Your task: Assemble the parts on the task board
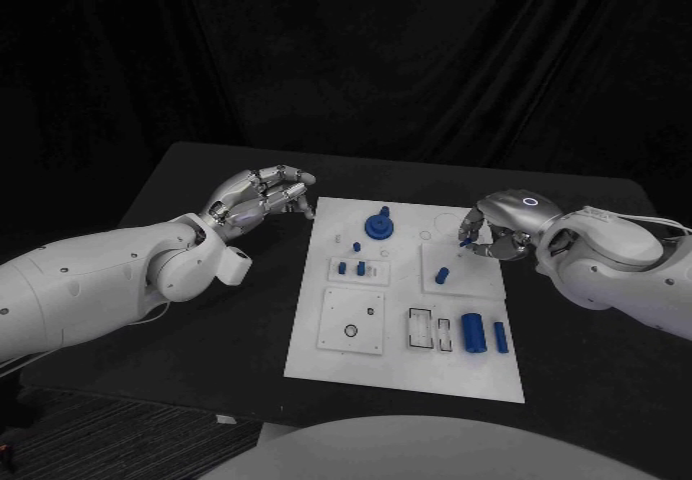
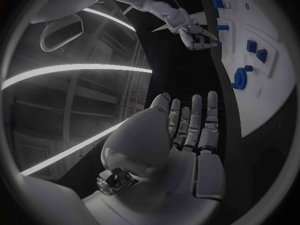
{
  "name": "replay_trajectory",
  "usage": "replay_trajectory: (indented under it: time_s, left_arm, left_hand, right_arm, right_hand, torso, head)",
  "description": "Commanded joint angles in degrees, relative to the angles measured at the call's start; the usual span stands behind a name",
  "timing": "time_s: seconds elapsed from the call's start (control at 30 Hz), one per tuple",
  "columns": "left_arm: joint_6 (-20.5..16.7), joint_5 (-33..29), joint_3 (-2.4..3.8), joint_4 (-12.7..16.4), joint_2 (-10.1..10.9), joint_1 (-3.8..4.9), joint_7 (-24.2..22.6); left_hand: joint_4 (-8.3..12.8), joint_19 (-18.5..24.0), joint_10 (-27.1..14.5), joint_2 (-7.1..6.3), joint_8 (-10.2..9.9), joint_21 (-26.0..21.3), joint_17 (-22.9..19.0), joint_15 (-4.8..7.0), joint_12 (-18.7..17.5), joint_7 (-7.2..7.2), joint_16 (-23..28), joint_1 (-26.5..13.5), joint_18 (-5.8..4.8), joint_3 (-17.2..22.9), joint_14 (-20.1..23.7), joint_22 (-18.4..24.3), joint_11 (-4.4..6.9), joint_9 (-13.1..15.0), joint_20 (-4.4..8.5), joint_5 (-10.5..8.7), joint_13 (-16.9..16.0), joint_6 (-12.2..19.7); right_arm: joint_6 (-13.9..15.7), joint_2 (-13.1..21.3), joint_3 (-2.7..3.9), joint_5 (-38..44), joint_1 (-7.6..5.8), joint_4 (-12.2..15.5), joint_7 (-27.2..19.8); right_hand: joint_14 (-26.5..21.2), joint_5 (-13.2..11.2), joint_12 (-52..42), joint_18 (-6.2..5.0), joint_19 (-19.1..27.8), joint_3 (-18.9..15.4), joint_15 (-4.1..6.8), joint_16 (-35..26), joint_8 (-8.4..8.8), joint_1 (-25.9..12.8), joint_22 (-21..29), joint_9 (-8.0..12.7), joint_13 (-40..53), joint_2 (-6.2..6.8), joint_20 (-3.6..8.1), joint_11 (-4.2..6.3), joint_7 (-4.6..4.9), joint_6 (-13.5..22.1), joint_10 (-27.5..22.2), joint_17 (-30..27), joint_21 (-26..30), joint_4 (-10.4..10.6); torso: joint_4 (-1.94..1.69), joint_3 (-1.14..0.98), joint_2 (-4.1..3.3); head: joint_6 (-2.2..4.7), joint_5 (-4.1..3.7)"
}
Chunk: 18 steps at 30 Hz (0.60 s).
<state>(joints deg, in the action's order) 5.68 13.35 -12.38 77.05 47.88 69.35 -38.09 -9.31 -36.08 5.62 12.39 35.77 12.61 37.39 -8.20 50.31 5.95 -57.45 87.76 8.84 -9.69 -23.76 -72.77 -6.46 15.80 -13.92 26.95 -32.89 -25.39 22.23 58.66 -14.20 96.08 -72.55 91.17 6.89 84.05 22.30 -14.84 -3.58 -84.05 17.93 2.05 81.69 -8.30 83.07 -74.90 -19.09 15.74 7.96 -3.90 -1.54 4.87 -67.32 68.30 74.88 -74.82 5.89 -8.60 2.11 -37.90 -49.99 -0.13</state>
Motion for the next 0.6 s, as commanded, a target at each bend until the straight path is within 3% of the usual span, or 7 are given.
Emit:
replay_trajectory:
  time_s: [0.03,0.23,0.33,0.43,0.6]
  left_arm:
    - [0.57,-0.44,0.05,0.02,-0.2,-0.07,-0.31]
    - [0.62,-0.44,0.05,-0.05,-0.31,-0.07,-0.06]
    - [0.69,-0.44,0.05,-0.08,-0.41,-0.07,0.07]
    - [0.73,-0.44,0.05,-0.12,-0.56,-0.07,0.17]
    - [0.35,-0.44,0.05,-0.04,-0.49,-0.07,-0.19]
  left_hand:
    - [0.22,0.04,0.11,0.04,-0.25,0.28,-0.12,-0.45,-0.23,0.35,0.42,0.7,0.88,0.28,-0.11,-0.1,-0.21,-0.13,-0.31,0.32,0.12,0.02]
    - [0.29,0.12,0.12,0.02,-0.32,0.27,-0.2,-0.52,-0.31,0.41,0.56,0.64,0.85,0.39,-0.03,-0.15,-0.32,-0.2,-0.35,0.32,0.19,-0.01]
    - [0.34,0.21,0.14,0.0,-0.41,0.25,-0.28,-0.58,-0.37,0.45,0.69,0.56,0.83,0.49,0.04,-0.18,-0.43,-0.28,-0.39,0.31,0.26,0.0]
    - [0.39,0.36,0.16,0.0,-0.52,0.2,-0.39,-0.65,-0.44,0.49,0.9,0.46,0.8,0.62,0.19,-0.22,-0.51,-0.39,-0.43,0.3,0.34,0.0]
    - [0.68,1.26,0.29,-0.07,-0.84,-0.18,-0.92,-0.81,-0.73,0.58,1.98,0.04,0.69,1.24,1.03,-0.34,-0.76,-0.79,-0.48,0.37,0.75,-0.23]
  right_arm:
    - [2.38,0.7,0.05,-3.41,-1.1,1.14,1.08]
    - [2.41,1.87,0.04,-4.39,-3.1,3.98,1.36]
    - [2.07,2.27,0.04,-4.54,-3.61,5.99,1.45]
    - [0.46,2.09,0.03,-4.64,-3.93,9.01,1.57]
    - [-2.95,0.22,0.02,-4.7,-3.5,12.69,1.75]
  right_hand:
    - [3.05,-0.32,0.25,0.38,-0.8,0.16,0.53,0.37,0.06,0.0,-10.87,-2.5,-0.13,-0.65,0.37,-0.03,0.08,-0.33,0.29,0.06,-0.31,-0.22]
    - [3.05,-0.81,0.53,0.38,-0.79,0.21,0.52,0.38,0.24,0.1,-10.87,-2.47,-0.32,-0.76,0.37,-0.04,0.11,-0.12,0.51,0.11,-0.3,-0.24]
    - [3.05,-0.95,0.62,0.39,-0.8,0.24,0.53,0.39,0.38,0.18,-10.88,-2.41,-0.39,-0.77,0.37,-0.01,0.14,0.04,0.67,0.14,-0.34,-0.27]
    - [3.05,-1.0,0.76,0.39,-0.78,0.3,0.54,0.38,0.55,0.3,-10.88,-2.33,-0.48,-0.78,0.37,-0.01,0.18,0.21,0.76,0.14,-0.32,-0.34]
    - [2.99,-1.08,1.54,0.36,-0.68,0.63,0.39,0.25,1.33,0.46,-10.83,-1.81,-0.97,-0.92,0.3,-0.24,0.45,0.95,0.71,-0.04,-0.12,-0.33]
  torso:
    - [-0.03,0.02,-0.01]
    - [0.13,-0.11,-0.03]
    - [0.02,-0.11,0.0]
    - [-0.02,-0.1,-0.01]
    - [0.25,-0.12,-0.02]
  head:
    - [-0.01,-0.04]
    - [-0.01,0.41]
    - [-0.01,0.42]
    - [-0.01,0.49]
    - [-0.01,0.97]
